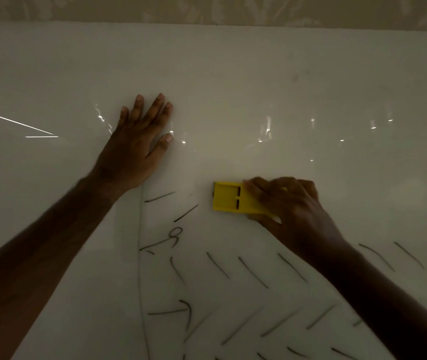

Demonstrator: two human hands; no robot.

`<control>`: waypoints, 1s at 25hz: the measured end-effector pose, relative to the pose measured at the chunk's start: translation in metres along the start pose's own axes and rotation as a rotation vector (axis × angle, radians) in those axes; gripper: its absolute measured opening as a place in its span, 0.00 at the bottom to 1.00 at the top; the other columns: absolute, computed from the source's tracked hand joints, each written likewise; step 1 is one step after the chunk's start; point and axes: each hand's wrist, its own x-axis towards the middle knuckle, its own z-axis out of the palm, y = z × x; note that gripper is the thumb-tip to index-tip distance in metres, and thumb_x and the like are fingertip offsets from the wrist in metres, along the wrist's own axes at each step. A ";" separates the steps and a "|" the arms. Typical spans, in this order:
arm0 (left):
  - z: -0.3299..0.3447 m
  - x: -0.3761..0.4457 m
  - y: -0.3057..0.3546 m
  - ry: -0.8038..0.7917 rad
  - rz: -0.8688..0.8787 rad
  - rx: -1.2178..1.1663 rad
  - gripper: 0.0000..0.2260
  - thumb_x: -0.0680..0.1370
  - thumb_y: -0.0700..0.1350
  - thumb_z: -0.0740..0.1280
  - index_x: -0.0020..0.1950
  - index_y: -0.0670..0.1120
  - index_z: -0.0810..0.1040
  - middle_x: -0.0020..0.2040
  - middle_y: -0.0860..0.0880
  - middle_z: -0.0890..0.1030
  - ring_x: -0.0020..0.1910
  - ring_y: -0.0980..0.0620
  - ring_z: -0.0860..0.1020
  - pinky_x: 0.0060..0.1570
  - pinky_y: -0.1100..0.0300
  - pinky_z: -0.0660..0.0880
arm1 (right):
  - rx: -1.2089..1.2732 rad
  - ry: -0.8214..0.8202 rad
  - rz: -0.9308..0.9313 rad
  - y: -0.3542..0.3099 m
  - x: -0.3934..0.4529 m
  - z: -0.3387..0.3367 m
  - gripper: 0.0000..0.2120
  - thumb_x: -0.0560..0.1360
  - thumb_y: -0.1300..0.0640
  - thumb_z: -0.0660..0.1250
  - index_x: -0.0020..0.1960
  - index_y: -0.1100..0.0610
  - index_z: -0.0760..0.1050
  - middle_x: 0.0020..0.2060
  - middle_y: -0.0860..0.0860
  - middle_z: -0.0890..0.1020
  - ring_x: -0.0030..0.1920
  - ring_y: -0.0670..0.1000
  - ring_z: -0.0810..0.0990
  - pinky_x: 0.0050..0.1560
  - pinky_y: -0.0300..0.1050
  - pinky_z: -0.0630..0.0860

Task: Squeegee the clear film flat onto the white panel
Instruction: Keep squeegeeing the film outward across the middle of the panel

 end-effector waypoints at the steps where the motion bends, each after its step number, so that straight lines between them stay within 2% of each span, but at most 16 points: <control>1: -0.001 0.000 0.000 0.003 0.008 0.002 0.31 0.87 0.59 0.46 0.89 0.50 0.54 0.89 0.51 0.51 0.88 0.41 0.47 0.85 0.44 0.43 | 0.010 0.017 0.030 -0.011 0.015 0.006 0.29 0.79 0.42 0.66 0.78 0.48 0.69 0.72 0.44 0.76 0.62 0.56 0.77 0.60 0.59 0.72; 3: -0.001 -0.001 -0.003 0.007 0.024 0.009 0.30 0.87 0.58 0.46 0.89 0.49 0.55 0.89 0.50 0.52 0.88 0.40 0.49 0.85 0.41 0.45 | 0.024 0.021 0.051 -0.041 0.035 0.020 0.30 0.78 0.43 0.68 0.78 0.49 0.69 0.73 0.44 0.75 0.62 0.55 0.76 0.60 0.59 0.72; 6: 0.000 -0.006 -0.008 0.021 0.027 0.030 0.29 0.88 0.57 0.46 0.89 0.49 0.55 0.89 0.50 0.53 0.88 0.40 0.50 0.85 0.40 0.47 | 0.014 -0.022 -0.027 -0.070 0.023 0.032 0.32 0.78 0.44 0.70 0.79 0.49 0.67 0.74 0.44 0.74 0.64 0.54 0.74 0.61 0.59 0.72; 10: -0.002 -0.023 -0.028 0.030 -0.007 0.037 0.28 0.88 0.55 0.48 0.89 0.51 0.54 0.89 0.51 0.52 0.88 0.41 0.48 0.84 0.40 0.46 | -0.009 -0.050 -0.145 -0.052 -0.014 0.018 0.28 0.80 0.44 0.68 0.78 0.48 0.69 0.73 0.45 0.75 0.65 0.53 0.75 0.61 0.59 0.72; 14: 0.000 -0.032 -0.040 0.040 -0.004 0.037 0.28 0.88 0.54 0.48 0.89 0.50 0.55 0.89 0.49 0.52 0.88 0.40 0.48 0.84 0.41 0.45 | -0.038 -0.025 -0.040 -0.029 0.014 0.008 0.29 0.79 0.43 0.65 0.78 0.49 0.68 0.72 0.46 0.76 0.63 0.56 0.76 0.61 0.61 0.74; 18: -0.003 -0.033 -0.049 0.034 0.071 0.101 0.27 0.89 0.53 0.49 0.89 0.50 0.54 0.89 0.48 0.53 0.88 0.39 0.51 0.84 0.41 0.49 | -0.013 0.028 0.043 -0.065 0.074 0.026 0.31 0.76 0.45 0.72 0.77 0.51 0.70 0.70 0.47 0.77 0.60 0.58 0.77 0.58 0.60 0.72; 22: -0.001 -0.045 -0.052 0.083 0.013 0.112 0.28 0.89 0.54 0.50 0.88 0.48 0.56 0.89 0.46 0.54 0.87 0.37 0.51 0.84 0.38 0.50 | 0.014 -0.013 -0.138 -0.104 0.036 0.043 0.30 0.79 0.47 0.71 0.78 0.52 0.68 0.73 0.49 0.75 0.63 0.56 0.76 0.61 0.61 0.71; 25: 0.004 -0.055 -0.056 0.116 -0.009 0.137 0.28 0.89 0.56 0.50 0.88 0.48 0.56 0.89 0.46 0.55 0.87 0.35 0.52 0.84 0.36 0.51 | -0.003 -0.030 -0.226 -0.095 0.000 0.037 0.27 0.80 0.47 0.68 0.78 0.50 0.69 0.73 0.46 0.75 0.63 0.54 0.77 0.61 0.58 0.72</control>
